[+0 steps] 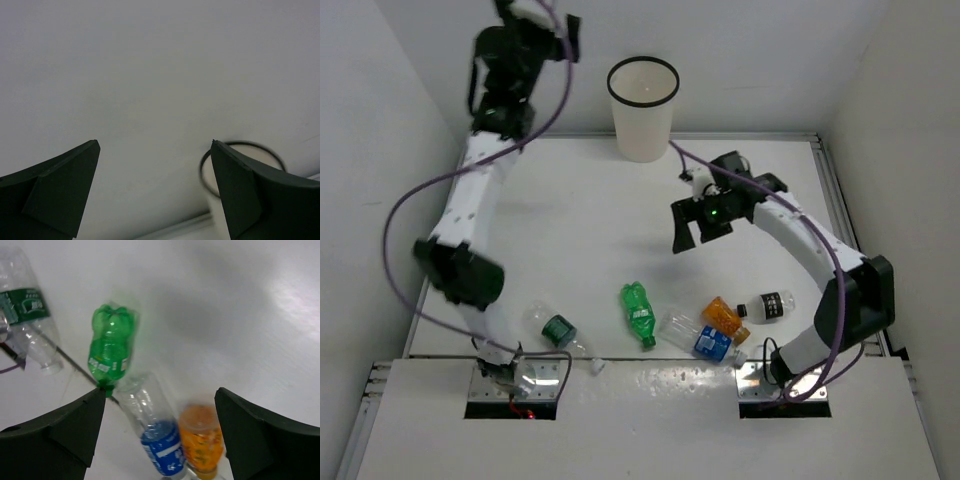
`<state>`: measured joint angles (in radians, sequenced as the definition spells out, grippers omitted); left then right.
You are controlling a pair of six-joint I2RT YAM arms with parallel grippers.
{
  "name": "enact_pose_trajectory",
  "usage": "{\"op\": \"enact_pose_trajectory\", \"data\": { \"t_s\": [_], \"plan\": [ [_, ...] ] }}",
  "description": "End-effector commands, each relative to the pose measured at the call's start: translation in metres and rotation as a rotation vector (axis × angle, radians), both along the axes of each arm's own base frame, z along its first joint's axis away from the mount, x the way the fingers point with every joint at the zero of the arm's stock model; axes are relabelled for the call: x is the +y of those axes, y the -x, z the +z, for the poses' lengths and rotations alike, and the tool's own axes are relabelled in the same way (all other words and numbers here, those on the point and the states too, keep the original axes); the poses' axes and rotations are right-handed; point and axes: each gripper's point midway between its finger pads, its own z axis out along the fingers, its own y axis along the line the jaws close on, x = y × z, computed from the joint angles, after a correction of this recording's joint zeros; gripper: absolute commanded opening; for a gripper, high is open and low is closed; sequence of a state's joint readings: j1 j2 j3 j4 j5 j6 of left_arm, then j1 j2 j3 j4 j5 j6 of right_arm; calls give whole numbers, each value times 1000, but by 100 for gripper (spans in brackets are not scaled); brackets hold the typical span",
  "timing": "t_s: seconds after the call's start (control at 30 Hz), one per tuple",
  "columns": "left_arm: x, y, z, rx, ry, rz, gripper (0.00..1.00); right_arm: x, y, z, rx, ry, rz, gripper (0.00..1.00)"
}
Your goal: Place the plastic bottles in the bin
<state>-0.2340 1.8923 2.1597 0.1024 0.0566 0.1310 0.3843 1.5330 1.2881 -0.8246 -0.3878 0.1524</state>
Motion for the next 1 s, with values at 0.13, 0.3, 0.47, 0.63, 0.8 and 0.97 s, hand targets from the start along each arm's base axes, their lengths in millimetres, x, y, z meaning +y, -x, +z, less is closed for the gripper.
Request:
{"op": "enact_pose_trajectory", "data": {
  "t_s": [0.13,0.3,0.47,0.63,0.8,0.97],
  "plan": [
    [159,144,-73,323,43,370,100,86,69,-40,170,13,84,89],
    [202,206,-148,480,113,521,100,104,93,-61,225,64,107,89],
    [208,232,-179,554,145,532,100,123,84,-86,219,138,120,95],
    [222,240,-195,594,163,592,100,145,85,-114,203,218,170,97],
    [235,244,-205,633,150,633,100,153,86,-131,169,277,181,92],
    [246,252,-227,674,143,657,100,138,74,-149,119,377,161,54]
  ]
}}
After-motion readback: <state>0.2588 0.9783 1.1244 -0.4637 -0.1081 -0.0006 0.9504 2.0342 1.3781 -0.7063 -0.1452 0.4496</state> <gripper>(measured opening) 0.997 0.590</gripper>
